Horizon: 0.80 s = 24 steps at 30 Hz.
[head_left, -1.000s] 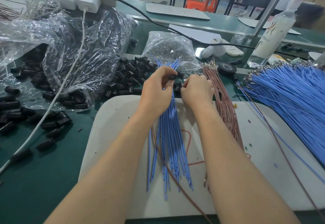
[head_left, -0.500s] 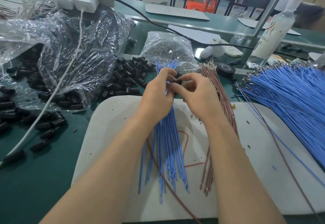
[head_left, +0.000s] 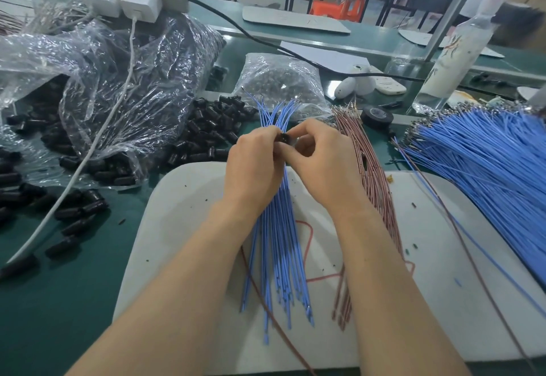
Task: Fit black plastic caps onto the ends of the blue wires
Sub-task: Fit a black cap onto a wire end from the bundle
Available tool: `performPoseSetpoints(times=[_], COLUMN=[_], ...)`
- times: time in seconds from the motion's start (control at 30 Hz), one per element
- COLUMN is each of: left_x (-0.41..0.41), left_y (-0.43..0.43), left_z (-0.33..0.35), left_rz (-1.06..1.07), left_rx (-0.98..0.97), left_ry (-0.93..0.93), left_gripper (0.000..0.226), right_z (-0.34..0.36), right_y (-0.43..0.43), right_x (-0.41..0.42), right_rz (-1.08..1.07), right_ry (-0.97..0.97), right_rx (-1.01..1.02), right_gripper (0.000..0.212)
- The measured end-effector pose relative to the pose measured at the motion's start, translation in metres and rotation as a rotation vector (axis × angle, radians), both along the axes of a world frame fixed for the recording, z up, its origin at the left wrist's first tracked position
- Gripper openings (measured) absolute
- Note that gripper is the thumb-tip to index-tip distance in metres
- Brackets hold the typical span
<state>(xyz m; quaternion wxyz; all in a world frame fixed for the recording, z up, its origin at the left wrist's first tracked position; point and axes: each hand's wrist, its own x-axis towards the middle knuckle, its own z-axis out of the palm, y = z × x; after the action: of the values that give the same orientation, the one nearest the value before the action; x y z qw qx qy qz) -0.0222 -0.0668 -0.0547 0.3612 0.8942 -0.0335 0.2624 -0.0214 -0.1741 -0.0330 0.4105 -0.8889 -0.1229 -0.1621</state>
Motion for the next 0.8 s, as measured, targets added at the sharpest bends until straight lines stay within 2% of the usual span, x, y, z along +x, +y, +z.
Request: performPoseSetpoints(times=[0.1,0.33,0.63,0.8], left_x=[0.001,0.003,0.000,0.000], left_y=[0.003,0.003,0.002,0.002], left_z=[0.000,-0.002,0.001,0.002], left_rz=[-0.015,-0.051,-0.072,-0.052], left_rx=[-0.050,-0.080,-0.020,0.047], left_ry=[-0.019,-0.015,-0.017,0.018], left_gripper=[0.013,0.011,0.014,0.017], right_z=[0.005,0.016,0.015,0.015], right_y=[-0.008,-0.021,-0.013,-0.011], right_x=[0.001,-0.001,-0.003,-0.003], right_rz=[0.045,0.113,0.018,-0.017], right_ry=[0.065,0.100,-0.031,-0.090], right_rx=[0.008,0.295,0.135,0.046], right_gripper=[0.007,0.016,0.002,0.003])
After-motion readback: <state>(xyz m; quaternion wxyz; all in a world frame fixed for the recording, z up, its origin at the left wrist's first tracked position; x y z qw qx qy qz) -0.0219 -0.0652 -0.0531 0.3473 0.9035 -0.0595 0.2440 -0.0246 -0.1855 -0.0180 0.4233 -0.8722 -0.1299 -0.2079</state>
